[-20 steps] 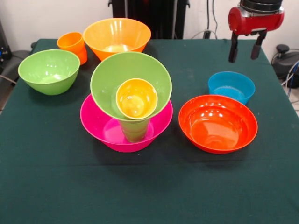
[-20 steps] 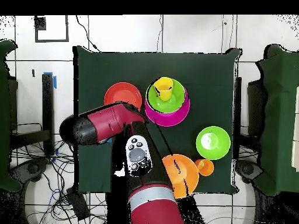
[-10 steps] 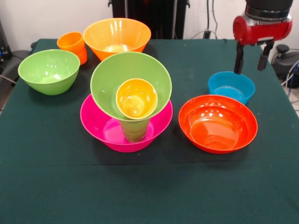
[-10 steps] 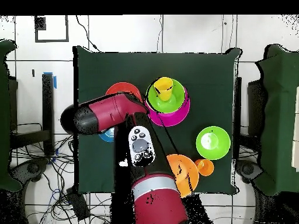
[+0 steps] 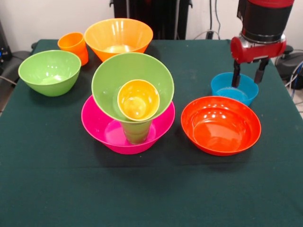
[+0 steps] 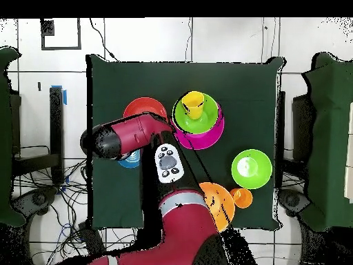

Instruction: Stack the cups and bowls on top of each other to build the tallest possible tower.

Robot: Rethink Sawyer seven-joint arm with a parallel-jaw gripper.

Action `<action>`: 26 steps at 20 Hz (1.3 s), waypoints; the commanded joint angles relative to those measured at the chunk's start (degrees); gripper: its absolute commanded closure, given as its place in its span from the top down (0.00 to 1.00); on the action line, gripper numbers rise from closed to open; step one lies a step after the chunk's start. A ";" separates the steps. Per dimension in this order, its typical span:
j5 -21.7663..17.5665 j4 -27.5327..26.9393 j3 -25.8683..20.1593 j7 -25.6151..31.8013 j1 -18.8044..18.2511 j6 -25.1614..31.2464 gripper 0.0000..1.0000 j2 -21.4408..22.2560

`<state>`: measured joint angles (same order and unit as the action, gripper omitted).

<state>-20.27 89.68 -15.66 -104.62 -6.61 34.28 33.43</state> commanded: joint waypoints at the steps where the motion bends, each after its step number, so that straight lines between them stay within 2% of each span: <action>1: -2.99 -0.75 -3.58 1.08 -0.29 -4.66 1.00 -3.37; 6: -3.20 -0.75 -2.94 0.77 0.37 -4.84 1.00 -3.11; 13: -2.88 1.19 -1.98 -0.64 1.98 -4.70 1.00 -0.57; 26: -2.98 1.85 -0.68 -2.08 2.49 -5.24 1.00 -1.27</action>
<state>-20.27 90.04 -15.64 -104.62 -5.54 31.77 32.90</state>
